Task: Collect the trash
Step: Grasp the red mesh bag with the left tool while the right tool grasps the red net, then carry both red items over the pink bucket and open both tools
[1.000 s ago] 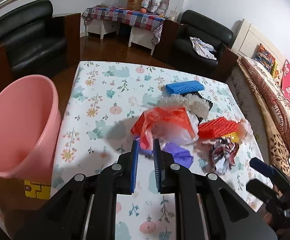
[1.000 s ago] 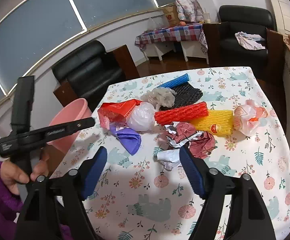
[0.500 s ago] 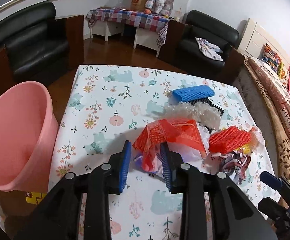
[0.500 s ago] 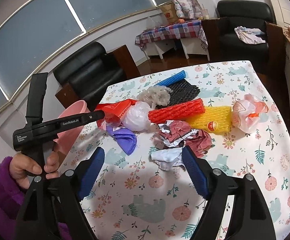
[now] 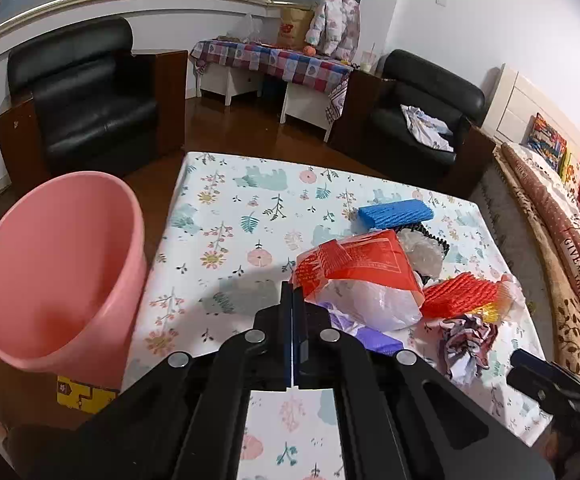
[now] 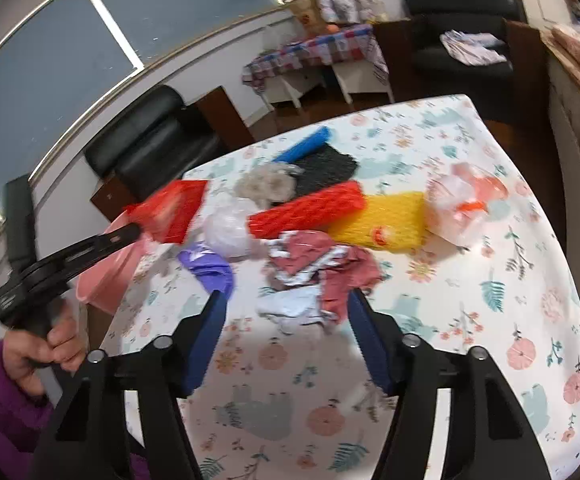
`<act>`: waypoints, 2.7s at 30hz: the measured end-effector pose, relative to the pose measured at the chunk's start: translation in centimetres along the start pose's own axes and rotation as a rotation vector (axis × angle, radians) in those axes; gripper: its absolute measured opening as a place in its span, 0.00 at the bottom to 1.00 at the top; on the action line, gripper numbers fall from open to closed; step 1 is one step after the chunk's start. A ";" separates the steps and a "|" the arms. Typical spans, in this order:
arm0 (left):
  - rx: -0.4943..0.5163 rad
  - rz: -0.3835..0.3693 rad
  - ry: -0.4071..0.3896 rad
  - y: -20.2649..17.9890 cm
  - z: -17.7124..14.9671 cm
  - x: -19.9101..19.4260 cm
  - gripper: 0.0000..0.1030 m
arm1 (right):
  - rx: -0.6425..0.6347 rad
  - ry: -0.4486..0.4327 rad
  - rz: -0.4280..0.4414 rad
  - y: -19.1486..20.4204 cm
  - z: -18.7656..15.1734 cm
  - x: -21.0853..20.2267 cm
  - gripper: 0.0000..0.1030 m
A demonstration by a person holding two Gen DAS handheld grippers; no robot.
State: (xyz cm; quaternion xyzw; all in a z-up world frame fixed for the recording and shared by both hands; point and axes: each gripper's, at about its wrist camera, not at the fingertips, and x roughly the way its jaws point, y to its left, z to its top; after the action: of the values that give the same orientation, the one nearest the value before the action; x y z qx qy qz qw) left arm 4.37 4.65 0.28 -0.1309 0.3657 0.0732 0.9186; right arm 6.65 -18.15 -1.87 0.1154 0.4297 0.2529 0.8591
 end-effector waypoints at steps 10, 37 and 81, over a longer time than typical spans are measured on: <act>-0.035 0.000 -0.012 1.3 -0.9 -2.4 0.00 | 0.030 -0.007 -0.067 -2.5 0.6 -0.2 0.46; -0.103 0.064 -0.043 2.9 -2.3 -5.4 0.00 | 0.232 0.069 0.096 -4.0 7.2 5.1 0.48; -0.216 0.140 -0.241 11.8 -2.1 -12.9 0.00 | -0.223 -0.081 0.270 17.2 11.1 0.7 0.07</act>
State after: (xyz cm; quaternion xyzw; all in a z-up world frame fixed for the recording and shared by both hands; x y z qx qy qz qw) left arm -9.06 14.79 5.56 -0.1932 0.2510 0.1909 0.9291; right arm 10.09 -3.04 11.49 0.0863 0.3448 0.4072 0.8413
